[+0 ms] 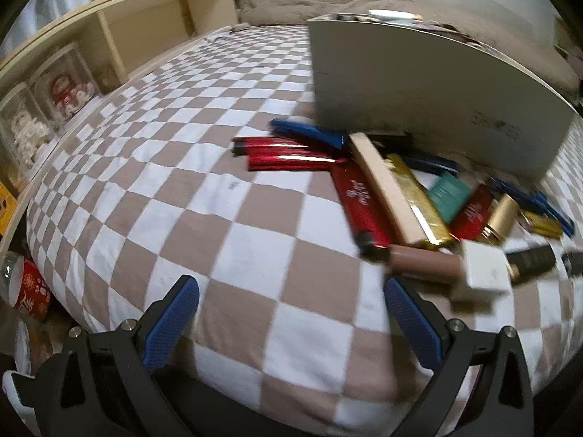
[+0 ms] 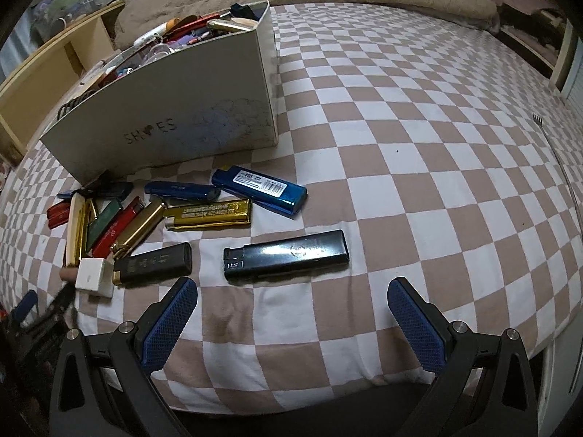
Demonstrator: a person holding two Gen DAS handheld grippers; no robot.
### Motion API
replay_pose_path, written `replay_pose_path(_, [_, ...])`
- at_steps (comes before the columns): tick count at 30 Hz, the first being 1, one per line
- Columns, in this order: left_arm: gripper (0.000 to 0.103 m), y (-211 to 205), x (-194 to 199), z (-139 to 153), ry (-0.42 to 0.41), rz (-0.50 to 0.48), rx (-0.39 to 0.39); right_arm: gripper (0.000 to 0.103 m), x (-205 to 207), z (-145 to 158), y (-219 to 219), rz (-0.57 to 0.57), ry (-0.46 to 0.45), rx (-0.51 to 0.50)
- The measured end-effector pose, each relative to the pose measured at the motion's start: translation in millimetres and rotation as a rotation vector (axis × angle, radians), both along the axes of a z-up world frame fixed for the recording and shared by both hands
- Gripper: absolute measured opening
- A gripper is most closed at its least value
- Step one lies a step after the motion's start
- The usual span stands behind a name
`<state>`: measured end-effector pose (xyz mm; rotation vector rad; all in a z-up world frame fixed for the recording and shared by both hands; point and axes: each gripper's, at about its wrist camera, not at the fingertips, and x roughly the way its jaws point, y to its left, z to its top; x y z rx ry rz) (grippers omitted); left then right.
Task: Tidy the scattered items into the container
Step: 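Move left tool toward white-capped pink lipstick while right tool approaches black lighter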
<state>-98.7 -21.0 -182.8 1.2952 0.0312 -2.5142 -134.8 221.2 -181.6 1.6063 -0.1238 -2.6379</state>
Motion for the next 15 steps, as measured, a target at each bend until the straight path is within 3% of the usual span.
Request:
replay_pose_path(4, [0.103,-2,2,0,0.013,-0.011,-0.003,0.103,-3,-3,-1,-0.002,-0.012,0.009])
replay_pose_path(15, [0.103,38,20,5,0.098,-0.209,0.100,0.103,-16,-15,-3,0.000,-0.063,0.042])
